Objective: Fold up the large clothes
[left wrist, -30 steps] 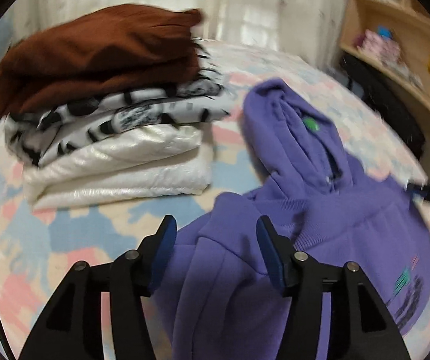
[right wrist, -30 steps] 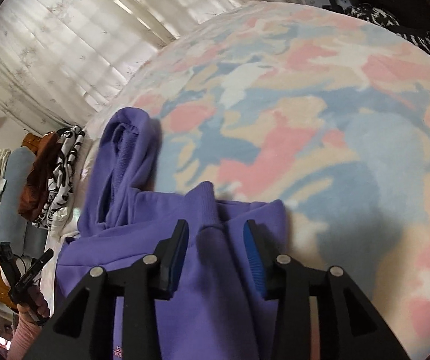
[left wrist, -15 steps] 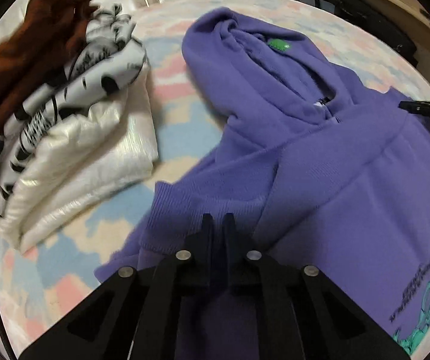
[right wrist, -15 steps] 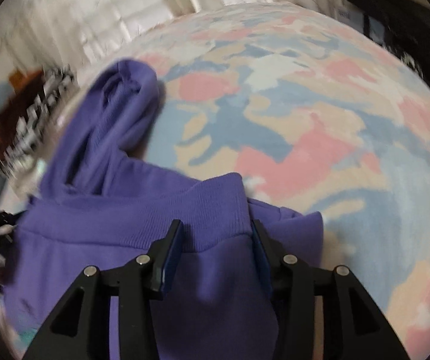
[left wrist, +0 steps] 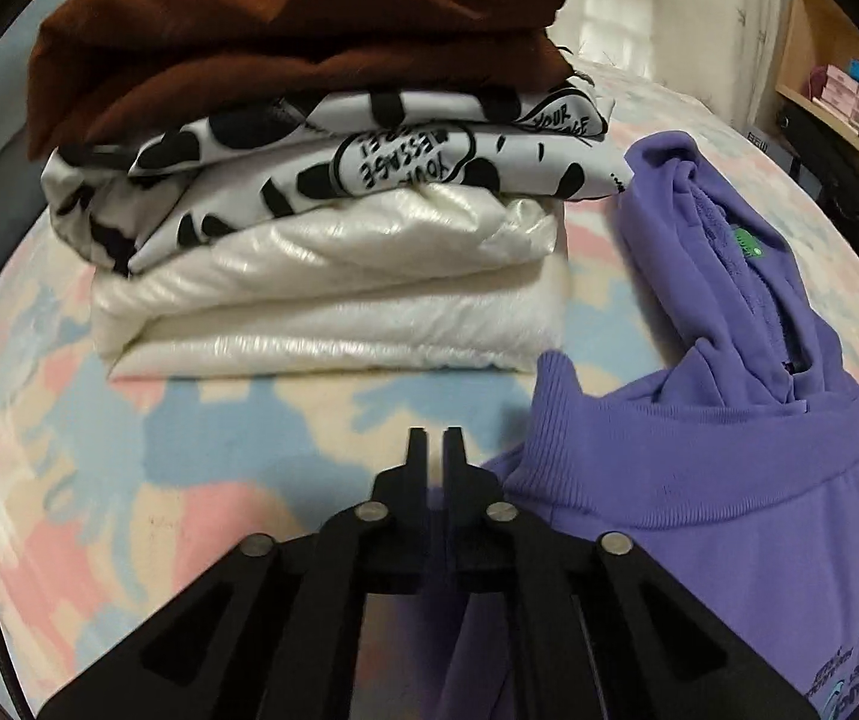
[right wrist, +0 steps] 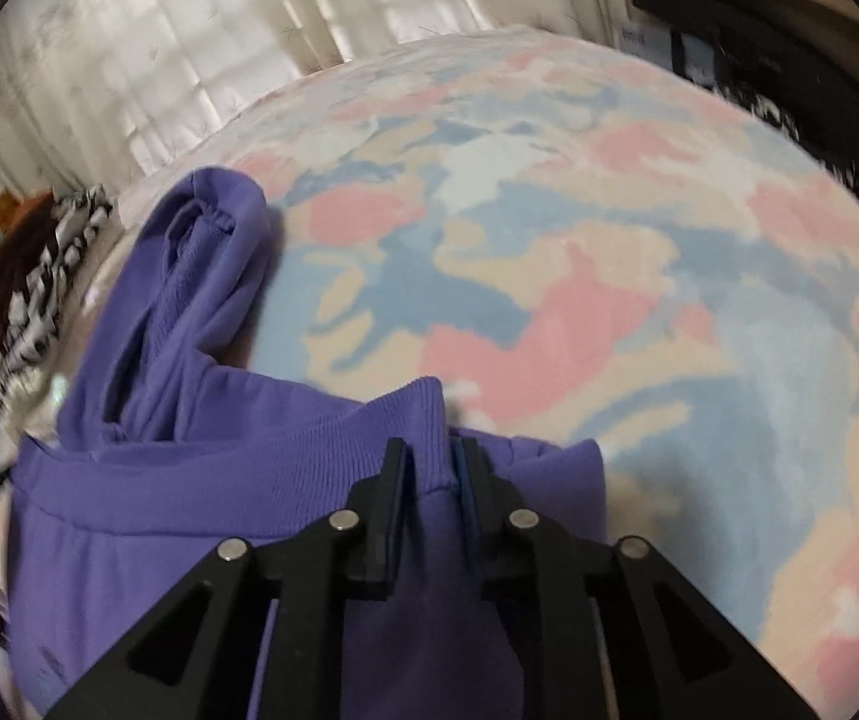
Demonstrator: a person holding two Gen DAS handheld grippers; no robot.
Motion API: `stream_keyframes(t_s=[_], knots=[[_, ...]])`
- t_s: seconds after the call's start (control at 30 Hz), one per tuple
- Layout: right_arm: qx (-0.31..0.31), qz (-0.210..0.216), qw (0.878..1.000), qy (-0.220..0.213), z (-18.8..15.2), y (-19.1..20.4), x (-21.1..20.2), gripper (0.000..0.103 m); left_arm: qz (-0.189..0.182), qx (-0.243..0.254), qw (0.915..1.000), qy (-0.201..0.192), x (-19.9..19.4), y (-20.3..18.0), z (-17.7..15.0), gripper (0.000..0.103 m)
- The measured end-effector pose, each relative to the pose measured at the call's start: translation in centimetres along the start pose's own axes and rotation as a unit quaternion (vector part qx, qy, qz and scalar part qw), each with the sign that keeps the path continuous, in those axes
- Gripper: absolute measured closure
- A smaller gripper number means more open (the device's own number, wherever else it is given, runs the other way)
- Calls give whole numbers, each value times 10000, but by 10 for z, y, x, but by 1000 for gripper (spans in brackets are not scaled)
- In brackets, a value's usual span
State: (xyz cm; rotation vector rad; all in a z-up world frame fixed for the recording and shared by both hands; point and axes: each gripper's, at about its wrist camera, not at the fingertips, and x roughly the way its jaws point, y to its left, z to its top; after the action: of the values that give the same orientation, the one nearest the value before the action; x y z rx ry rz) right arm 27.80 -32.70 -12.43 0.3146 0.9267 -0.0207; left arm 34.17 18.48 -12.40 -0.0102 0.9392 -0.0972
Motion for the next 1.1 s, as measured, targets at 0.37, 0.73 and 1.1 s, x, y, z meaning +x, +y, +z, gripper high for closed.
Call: stream_keyframes(t_s=[0.37, 0.73, 1.1], knots=[[-449, 352, 9984, -64, -19, 58, -42, 72, -86, 464, 9984, -314, -38, -59, -12, 83], [-1291, -123, 9914, -151, -39, 91, -13, 71, 873, 362, 9949, -364, -27, -53, -18, 74], [-604, -594, 9963, -116, -27, 29, -37, 70, 717, 749, 9925, -654, -67, -64, -28, 70]])
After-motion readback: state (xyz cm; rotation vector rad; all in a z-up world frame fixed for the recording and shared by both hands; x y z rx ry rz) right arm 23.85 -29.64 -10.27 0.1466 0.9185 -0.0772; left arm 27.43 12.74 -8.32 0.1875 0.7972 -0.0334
